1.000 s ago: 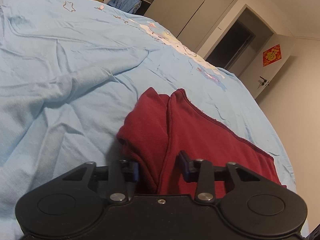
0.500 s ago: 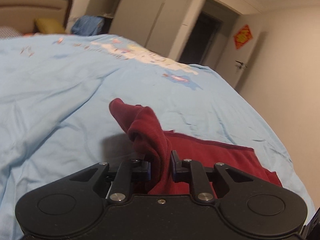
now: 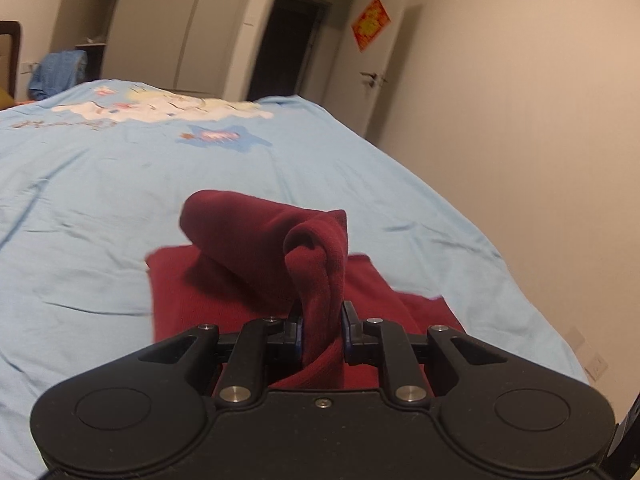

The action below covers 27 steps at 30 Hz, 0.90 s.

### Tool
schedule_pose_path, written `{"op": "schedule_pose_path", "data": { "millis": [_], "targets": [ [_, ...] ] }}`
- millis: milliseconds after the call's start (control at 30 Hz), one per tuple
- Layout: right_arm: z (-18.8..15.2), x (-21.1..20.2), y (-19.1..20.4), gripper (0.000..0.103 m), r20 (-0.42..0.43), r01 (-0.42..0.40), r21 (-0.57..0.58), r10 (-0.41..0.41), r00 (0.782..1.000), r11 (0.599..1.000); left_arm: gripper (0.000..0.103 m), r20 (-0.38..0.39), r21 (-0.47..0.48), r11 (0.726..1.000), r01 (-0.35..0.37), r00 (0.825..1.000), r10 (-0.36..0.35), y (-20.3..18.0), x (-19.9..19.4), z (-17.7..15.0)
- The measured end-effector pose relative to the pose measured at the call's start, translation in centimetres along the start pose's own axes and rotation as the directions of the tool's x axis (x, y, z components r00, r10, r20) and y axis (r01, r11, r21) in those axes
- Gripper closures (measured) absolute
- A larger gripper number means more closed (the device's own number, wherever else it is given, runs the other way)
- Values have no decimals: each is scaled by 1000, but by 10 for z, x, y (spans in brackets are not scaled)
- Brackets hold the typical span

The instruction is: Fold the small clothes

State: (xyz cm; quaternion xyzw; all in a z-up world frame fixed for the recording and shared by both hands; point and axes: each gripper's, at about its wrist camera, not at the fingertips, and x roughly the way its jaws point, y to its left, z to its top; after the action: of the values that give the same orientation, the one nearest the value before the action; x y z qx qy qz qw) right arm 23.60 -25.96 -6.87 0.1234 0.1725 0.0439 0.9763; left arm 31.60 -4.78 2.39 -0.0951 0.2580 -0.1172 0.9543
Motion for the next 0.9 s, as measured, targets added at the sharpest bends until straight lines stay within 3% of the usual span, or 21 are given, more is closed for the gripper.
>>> {"op": "schedule_pose_path", "data": {
  "millis": [167, 433, 600, 800, 900],
  "targets": [
    [-6, 1, -17, 0, -1, -11, 72, 11, 1000, 997, 82, -78, 94, 995, 19, 997, -12, -23, 21, -16],
    [-17, 2, -19, 0, -15, -23, 74, 24, 1000, 997, 65, -96, 55, 990, 126, 988, -120, -13, 12, -30],
    [-19, 3, -20, 0, -19, -32, 76, 34, 999, 997, 33, -46, 68, 983, 169, 985, -166, -13, -8, -35],
    [-23, 5, -15, 0, -24, -13, 45, 14, 1000, 999, 12, -13, 151, 982, 113, 994, -112, -14, -32, -49],
    [-24, 5, -14, 0, -20, -10, 38, 10, 1000, 999, 9, -4, 189, 980, 62, 998, -63, -13, -40, -59]
  ]
}}
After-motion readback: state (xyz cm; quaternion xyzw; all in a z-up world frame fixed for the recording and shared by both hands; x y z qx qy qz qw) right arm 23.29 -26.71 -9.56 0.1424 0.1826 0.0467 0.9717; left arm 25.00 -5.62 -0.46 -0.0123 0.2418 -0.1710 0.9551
